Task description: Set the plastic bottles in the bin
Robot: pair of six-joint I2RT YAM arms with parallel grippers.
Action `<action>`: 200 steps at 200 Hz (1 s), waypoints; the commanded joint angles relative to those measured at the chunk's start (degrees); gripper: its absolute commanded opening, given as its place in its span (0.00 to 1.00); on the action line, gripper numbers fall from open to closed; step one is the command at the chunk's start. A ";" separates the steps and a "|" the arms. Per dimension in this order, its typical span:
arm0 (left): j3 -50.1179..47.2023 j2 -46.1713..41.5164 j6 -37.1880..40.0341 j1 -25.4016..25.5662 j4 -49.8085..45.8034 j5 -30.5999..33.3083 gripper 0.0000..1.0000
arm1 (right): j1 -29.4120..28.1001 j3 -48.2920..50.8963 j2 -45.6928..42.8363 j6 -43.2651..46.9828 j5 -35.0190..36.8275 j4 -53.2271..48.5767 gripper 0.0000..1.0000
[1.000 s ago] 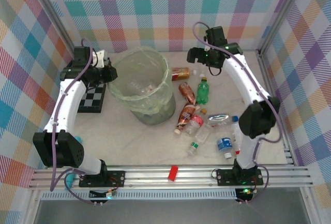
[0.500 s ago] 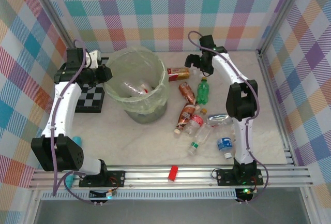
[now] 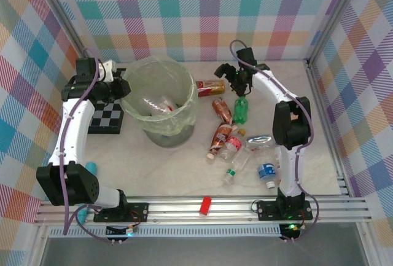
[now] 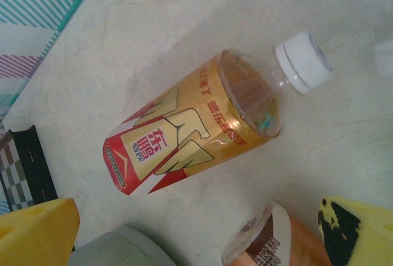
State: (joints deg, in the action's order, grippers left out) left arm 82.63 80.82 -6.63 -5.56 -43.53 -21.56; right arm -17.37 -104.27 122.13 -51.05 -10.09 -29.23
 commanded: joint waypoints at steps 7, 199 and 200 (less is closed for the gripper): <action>-1.22 -1.30 -0.57 -0.94 0.10 -0.85 0.00 | -1.10 1.22 -1.30 -12.57 2.00 4.75 0.99; -1.84 -1.21 -0.66 -0.94 0.55 -1.12 0.00 | -3.09 -6.71 13.32 -26.86 7.18 7.82 0.99; -1.80 -1.24 -0.66 -0.94 0.55 -1.07 0.00 | -3.06 -6.73 13.41 -26.93 7.14 7.85 0.99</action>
State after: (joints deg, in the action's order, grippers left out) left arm 82.19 80.60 -6.83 -5.56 -43.09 -21.58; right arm -19.97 -108.01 134.10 -76.40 -3.60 -20.64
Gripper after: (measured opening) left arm 0.144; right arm 0.995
